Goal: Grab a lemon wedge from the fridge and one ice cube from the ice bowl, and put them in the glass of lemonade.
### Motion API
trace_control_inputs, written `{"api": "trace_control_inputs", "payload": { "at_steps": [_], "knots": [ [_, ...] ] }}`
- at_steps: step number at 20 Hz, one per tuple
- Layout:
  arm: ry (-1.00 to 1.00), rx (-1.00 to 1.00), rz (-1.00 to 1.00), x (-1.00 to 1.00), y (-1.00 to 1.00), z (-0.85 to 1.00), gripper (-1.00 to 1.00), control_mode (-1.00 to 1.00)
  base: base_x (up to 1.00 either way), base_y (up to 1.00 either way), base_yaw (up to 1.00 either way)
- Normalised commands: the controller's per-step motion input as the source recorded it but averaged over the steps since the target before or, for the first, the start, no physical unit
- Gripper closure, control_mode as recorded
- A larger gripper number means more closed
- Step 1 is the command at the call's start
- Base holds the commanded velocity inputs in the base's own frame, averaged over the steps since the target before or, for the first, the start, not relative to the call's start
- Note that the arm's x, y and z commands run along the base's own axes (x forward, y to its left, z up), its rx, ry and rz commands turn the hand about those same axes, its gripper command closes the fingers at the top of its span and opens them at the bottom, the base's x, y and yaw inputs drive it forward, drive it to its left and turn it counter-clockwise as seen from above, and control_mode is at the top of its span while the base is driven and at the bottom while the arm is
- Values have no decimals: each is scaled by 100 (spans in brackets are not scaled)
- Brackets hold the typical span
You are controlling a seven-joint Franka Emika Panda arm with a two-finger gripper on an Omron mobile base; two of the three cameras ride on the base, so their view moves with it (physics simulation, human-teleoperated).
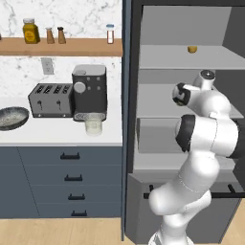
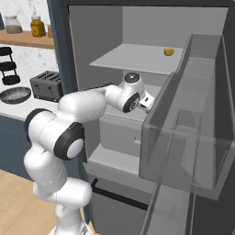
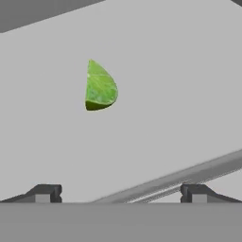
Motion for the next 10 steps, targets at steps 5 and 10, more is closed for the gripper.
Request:
{"api": "trace_control_inputs", "payload": {
  "at_steps": [5,10],
  "knots": [
    [-3,-5,4,42,0,-20,-100,-100,0,0,0],
    [0,-1,2,50,0,-14,-100,-100,0,0,0]
  ]
}}
